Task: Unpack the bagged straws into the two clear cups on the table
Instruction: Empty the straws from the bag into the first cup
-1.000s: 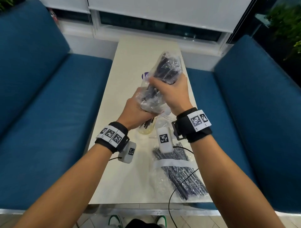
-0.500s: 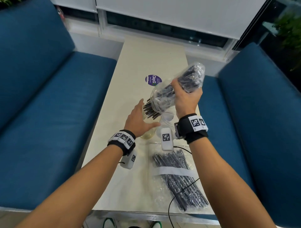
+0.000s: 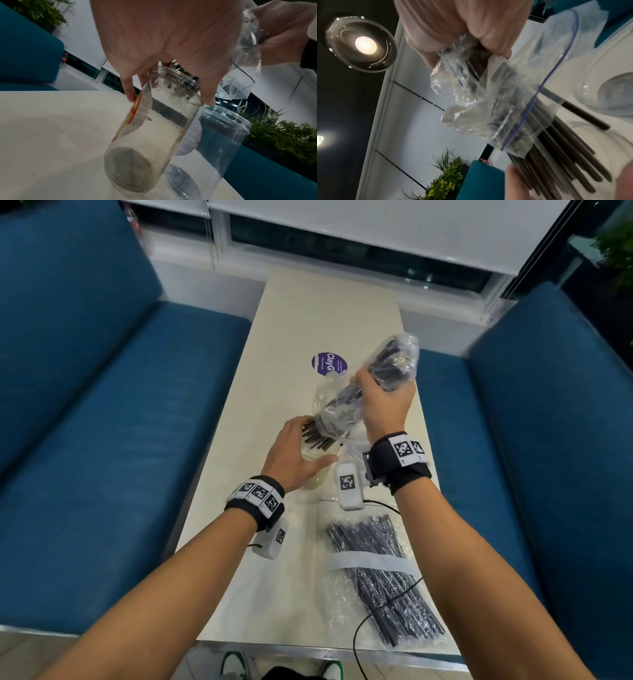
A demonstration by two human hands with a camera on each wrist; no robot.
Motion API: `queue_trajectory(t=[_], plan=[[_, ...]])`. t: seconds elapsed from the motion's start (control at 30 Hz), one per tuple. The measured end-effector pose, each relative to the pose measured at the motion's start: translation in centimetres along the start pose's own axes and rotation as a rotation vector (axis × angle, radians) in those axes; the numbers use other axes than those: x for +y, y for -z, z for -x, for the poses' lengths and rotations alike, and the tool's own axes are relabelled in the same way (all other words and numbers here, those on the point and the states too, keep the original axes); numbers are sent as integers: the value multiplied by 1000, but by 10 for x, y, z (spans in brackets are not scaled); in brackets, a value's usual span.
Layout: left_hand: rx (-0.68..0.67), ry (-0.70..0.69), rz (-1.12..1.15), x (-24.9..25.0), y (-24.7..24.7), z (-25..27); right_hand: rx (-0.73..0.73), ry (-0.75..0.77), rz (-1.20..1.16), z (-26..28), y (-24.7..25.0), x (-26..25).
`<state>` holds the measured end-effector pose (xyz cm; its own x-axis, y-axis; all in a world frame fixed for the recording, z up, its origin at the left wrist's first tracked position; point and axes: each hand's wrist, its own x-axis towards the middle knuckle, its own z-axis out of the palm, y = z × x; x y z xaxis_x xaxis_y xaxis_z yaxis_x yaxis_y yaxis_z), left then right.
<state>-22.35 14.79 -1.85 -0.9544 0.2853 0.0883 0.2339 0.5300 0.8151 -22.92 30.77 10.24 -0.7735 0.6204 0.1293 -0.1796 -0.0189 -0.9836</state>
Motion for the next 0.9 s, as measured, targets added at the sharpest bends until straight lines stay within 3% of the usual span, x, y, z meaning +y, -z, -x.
queue_trajectory(t=[0.2,0.53,0.7,0.8,0.9], plan=[[-3,40,24,-1,-3,-2,-57,27,19,0,-25,-1],[-35,-3,-28,-11,-8,-5,-88,-16,74,9,-16,15],[-26,-10,0,-14,-10,-5,-89,98,139,26,-4,27],[-32,-60,1,-18,-13,-10,-311,117,282,30,-15,12],[-43,-84,60,-24,-16,-12,-578,-16,487,29,-21,-6]])
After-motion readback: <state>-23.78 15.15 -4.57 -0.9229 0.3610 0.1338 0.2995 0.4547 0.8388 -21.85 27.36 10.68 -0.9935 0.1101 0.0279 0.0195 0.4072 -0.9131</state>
